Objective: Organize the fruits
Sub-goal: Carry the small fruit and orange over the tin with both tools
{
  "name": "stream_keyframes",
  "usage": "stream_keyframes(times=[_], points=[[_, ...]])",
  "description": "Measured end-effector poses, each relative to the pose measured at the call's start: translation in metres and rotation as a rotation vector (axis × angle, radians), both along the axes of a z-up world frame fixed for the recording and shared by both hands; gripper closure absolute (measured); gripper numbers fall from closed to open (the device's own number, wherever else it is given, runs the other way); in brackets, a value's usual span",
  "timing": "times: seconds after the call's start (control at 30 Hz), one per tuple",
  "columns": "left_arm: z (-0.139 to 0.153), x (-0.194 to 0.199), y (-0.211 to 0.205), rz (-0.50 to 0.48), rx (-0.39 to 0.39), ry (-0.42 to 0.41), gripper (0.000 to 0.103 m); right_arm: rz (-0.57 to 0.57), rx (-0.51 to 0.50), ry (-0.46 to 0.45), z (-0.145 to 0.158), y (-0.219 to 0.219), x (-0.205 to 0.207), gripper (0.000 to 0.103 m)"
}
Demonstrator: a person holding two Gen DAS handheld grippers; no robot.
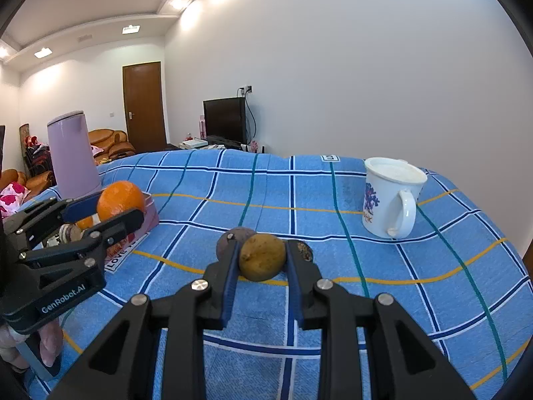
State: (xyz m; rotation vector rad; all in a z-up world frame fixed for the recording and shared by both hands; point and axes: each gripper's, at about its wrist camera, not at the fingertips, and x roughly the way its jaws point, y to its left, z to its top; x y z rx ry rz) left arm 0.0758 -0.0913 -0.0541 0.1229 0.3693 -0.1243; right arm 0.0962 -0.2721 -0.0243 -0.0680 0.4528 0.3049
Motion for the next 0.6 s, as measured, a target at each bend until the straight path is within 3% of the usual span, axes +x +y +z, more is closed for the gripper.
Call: stream_keyframes(times=[0.6], points=[[-0.003, 0.001, 0.023, 0.066, -0.02, 0.046, 0.053, 0.016, -0.026, 0.023, -0.002, 0.014, 0.001, 0.073]])
